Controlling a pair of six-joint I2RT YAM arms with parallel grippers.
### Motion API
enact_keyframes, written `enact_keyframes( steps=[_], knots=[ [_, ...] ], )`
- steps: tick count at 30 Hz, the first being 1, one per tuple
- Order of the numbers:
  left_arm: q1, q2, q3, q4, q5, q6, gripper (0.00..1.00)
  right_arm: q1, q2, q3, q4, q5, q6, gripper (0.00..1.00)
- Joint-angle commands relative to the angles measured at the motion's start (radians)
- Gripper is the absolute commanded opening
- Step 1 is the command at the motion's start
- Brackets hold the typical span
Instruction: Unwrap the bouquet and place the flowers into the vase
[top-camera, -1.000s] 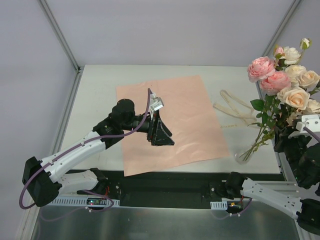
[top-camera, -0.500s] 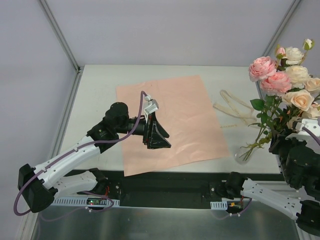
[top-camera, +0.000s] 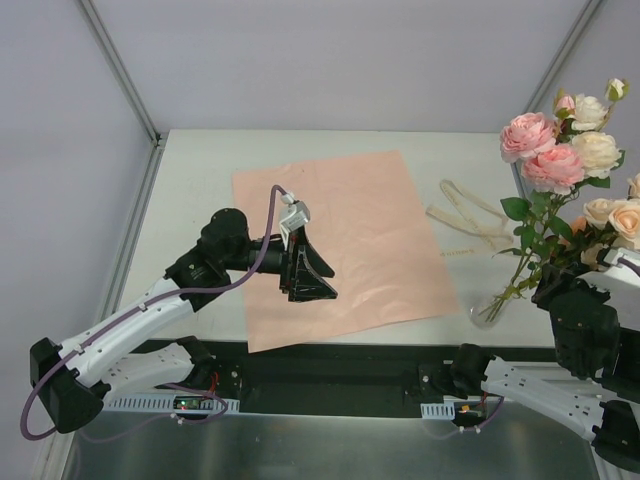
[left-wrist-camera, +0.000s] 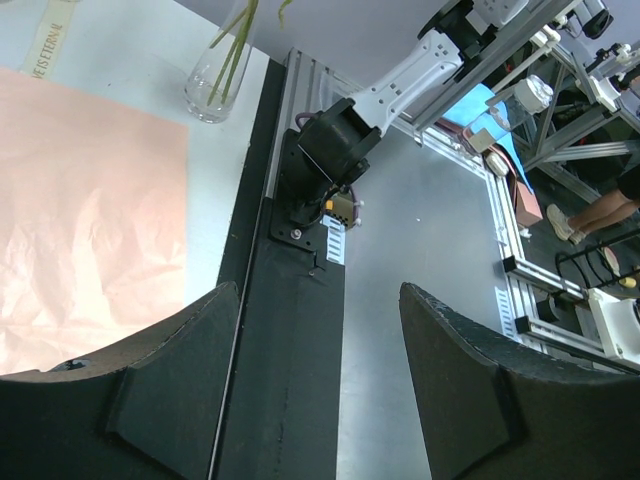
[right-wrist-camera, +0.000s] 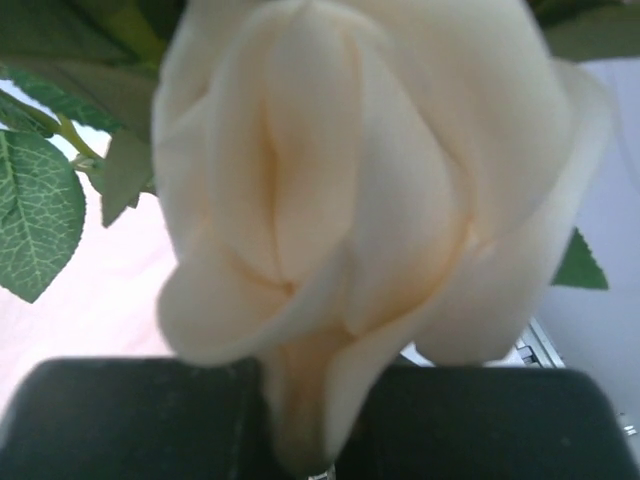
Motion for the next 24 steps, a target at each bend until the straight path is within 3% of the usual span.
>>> enact_keyframes(
  steps=[1, 14, 24],
  knots=[
    [-0.006, -0.031, -0.012, 0.020, 0.012, 0.028, 0.65, -0.003, 0.040, -0.023, -0.173, 0.010, 0.147, 0.01],
    [-0.004, -0.055, -0.018, 0.010, 0.009, 0.030, 0.65, -0.002, 0.166, -0.018, -0.350, 0.013, 0.347, 0.01],
    [-0.006, -0.037, -0.005, 0.010, 0.008, 0.037, 0.65, -0.002, 0.159, -0.109, -0.350, -0.033, 0.460, 0.01]
  ],
)
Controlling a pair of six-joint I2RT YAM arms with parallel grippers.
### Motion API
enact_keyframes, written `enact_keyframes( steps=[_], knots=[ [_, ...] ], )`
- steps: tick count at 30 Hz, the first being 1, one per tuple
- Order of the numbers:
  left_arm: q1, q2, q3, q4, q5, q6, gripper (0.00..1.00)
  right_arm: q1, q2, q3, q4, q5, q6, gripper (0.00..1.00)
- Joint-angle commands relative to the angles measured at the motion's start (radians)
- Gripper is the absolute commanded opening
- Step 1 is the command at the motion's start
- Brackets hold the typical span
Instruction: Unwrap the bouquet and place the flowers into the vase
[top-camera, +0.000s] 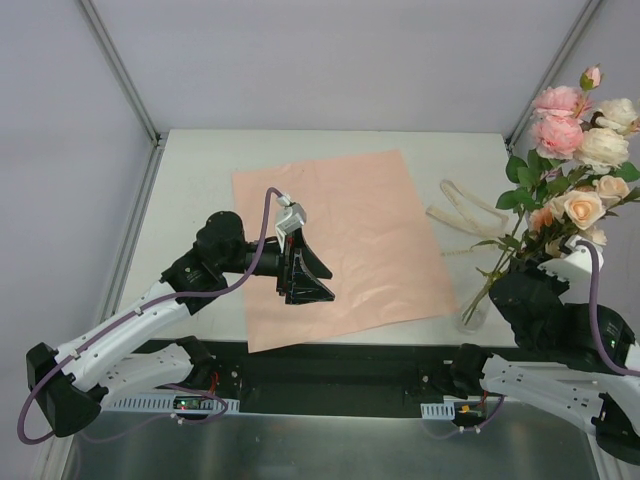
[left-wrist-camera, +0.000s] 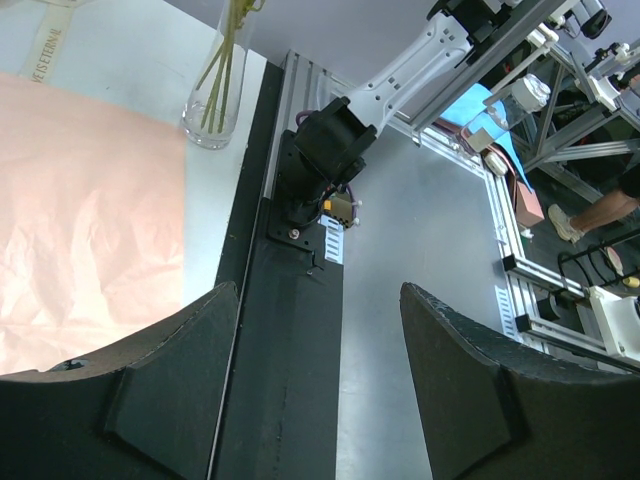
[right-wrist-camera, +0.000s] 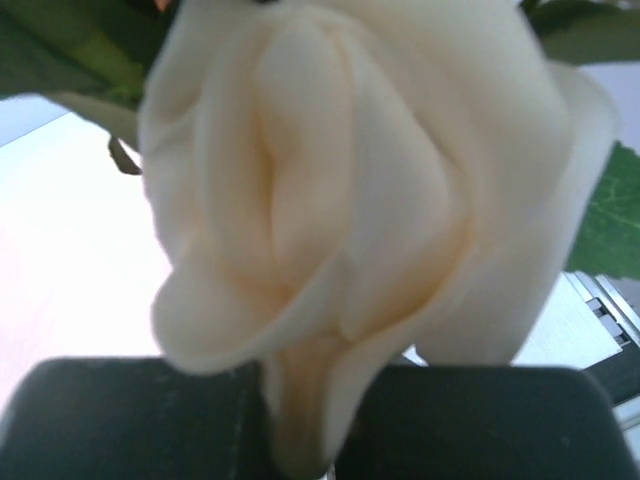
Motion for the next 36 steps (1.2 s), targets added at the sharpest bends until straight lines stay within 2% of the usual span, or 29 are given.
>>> enact_keyframes(
  steps=[1, 9, 13, 16, 21, 27, 36],
  knots=[
    [-0.004, 0.005, 0.016, 0.015, 0.008, 0.035, 0.66, -0.001, 0.001, -0.034, -0.306, -0.048, 0.090, 0.01],
    [-0.006, 0.125, 0.057, 0.033, -0.140, -0.076, 0.60, 0.001, -0.015, -0.095, -0.308, -0.084, 0.185, 0.01],
    [-0.006, 0.168, 0.059, 0.073, -0.141, -0.105, 0.60, 0.001, -0.005, -0.126, -0.308, -0.111, 0.222, 0.02],
    [-0.006, 0.182, 0.059, 0.084, -0.138, -0.107, 0.60, 0.001, -0.004, -0.129, -0.308, -0.112, 0.232, 0.08],
    [-0.006, 0.193, 0.067, 0.090, -0.141, -0.108, 0.61, 0.001, -0.047, -0.133, -0.308, -0.106, 0.239, 0.08],
    [-0.006, 0.214, 0.068, 0.107, -0.133, -0.119, 0.60, 0.001, -0.076, -0.126, -0.308, -0.100, 0.232, 0.15],
    [-0.012, 0.260, 0.077, 0.165, -0.112, -0.148, 0.61, 0.001, -0.087, -0.123, -0.308, -0.109, 0.229, 0.17]
  ],
)
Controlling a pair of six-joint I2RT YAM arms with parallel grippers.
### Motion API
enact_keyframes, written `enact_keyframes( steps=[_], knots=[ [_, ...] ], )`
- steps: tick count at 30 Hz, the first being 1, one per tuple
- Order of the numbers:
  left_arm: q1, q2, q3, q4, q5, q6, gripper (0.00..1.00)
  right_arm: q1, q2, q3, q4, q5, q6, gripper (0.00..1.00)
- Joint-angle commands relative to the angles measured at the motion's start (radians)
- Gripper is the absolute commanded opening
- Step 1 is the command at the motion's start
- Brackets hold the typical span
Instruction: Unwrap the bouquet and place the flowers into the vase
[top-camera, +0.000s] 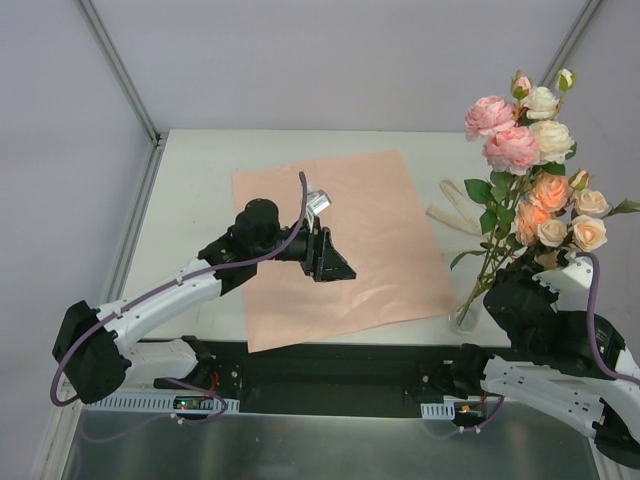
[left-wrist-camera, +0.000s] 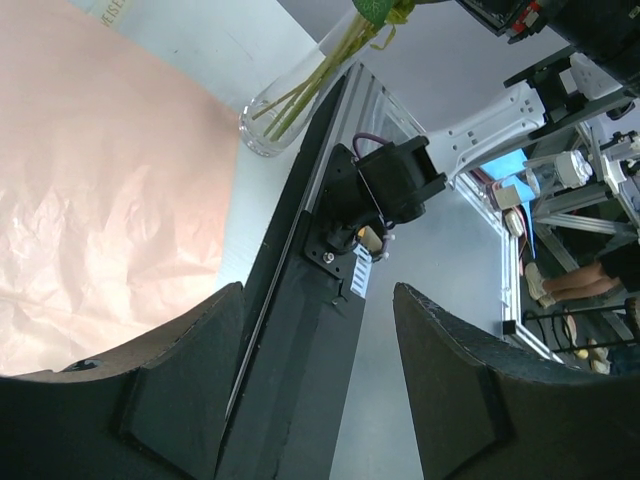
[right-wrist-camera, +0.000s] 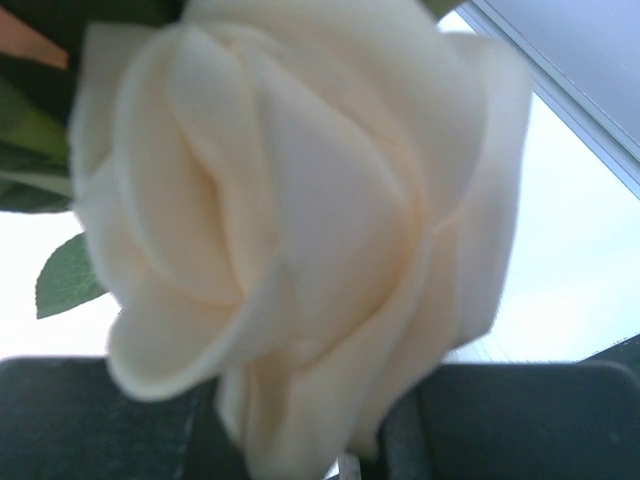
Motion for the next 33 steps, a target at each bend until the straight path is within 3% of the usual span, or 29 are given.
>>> enact_keyframes(
  steps=[1, 8, 18, 27, 33],
  knots=[
    [-0.015, 0.031, 0.044, 0.087, 0.017, -0.023, 0.61, 0.001, -0.015, 0.005, -0.307, -0.021, 0.024, 0.18],
    [-0.047, 0.167, 0.108, 0.153, -0.010, -0.054, 0.59, -0.001, -0.080, 0.007, -0.307, -0.073, 0.047, 0.18],
    [-0.131, 0.485, 0.381, 0.190, -0.030, -0.057, 0.56, -0.001, -0.135, 0.002, -0.307, -0.091, 0.054, 0.27],
    [-0.179, 0.607, 0.501, 0.191, -0.035, -0.060, 0.56, -0.001, -0.203, 0.007, -0.307, -0.114, 0.059, 0.54],
    [-0.191, 0.664, 0.578, 0.181, -0.035, -0.063, 0.56, -0.001, -0.224, 0.022, -0.307, -0.137, 0.042, 0.66]
  ],
)
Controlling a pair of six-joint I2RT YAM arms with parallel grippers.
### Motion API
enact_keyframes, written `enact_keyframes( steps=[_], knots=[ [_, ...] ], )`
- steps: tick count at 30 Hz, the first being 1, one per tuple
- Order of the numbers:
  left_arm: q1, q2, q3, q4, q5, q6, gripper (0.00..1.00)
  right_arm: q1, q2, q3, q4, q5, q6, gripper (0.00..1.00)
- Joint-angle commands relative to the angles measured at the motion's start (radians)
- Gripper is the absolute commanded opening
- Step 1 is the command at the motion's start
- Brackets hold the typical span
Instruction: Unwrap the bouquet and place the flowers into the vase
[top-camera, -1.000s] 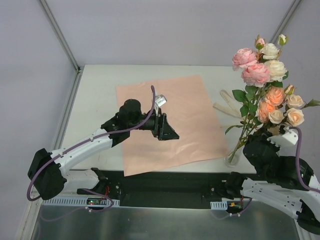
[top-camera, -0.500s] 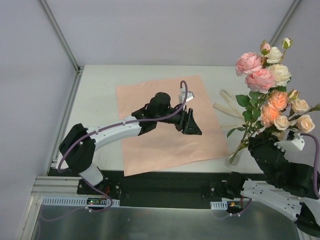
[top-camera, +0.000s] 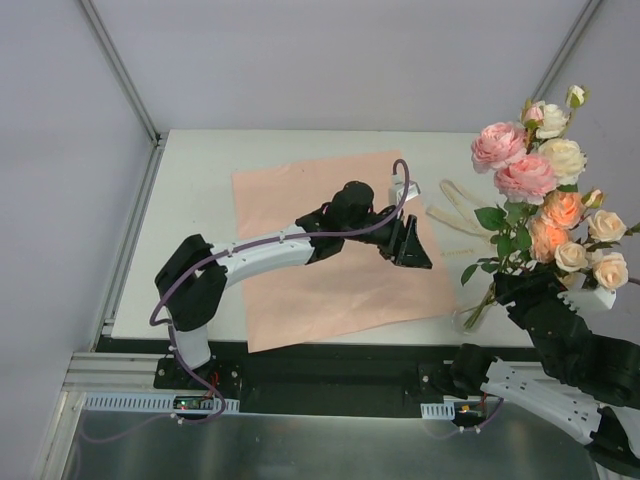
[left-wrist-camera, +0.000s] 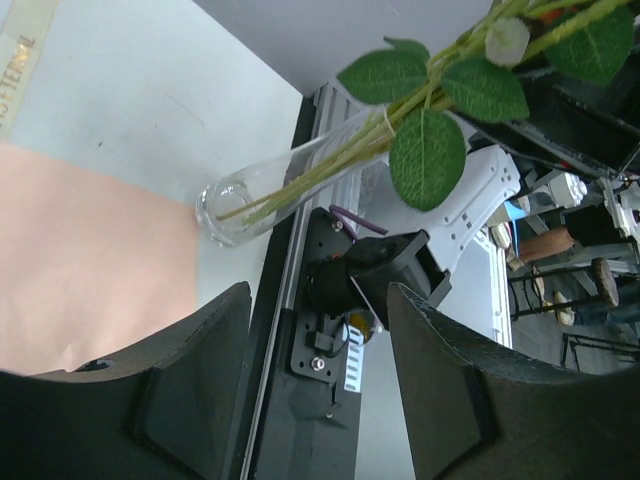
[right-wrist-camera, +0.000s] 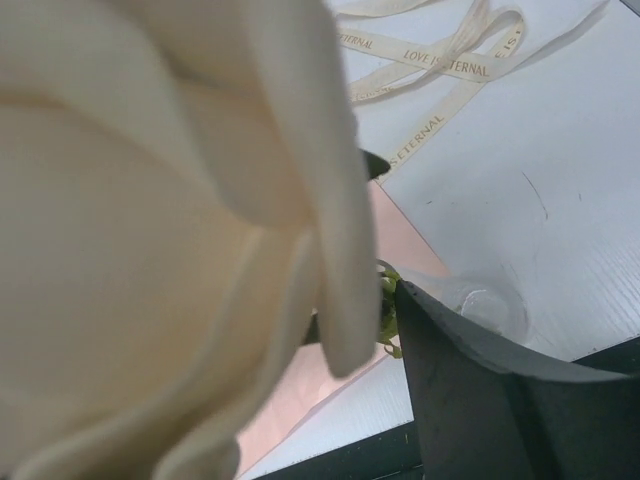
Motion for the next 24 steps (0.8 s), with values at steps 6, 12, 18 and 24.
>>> enact_keyframes(
  steps=[6, 12, 18, 24],
  knots=[
    [-0.038, 0.048, 0.120, 0.028, -0.009, 0.002, 0.56, -0.006, -0.071, 0.053, -0.306, -0.072, -0.037, 0.81],
    [-0.044, -0.010, 0.082, -0.007, -0.040, 0.021, 0.57, -0.012, -0.112, 0.172, -0.305, -0.161, -0.201, 0.98],
    [-0.044, -0.138, 0.025, -0.098, -0.090, 0.073, 0.59, -0.019, -0.215, 0.342, -0.256, -0.236, -0.448, 1.00],
    [-0.044, -0.305, -0.050, -0.184, -0.147, 0.102, 0.60, -0.047, -0.278, 0.493, -0.077, -0.484, -0.830, 1.00]
  ],
)
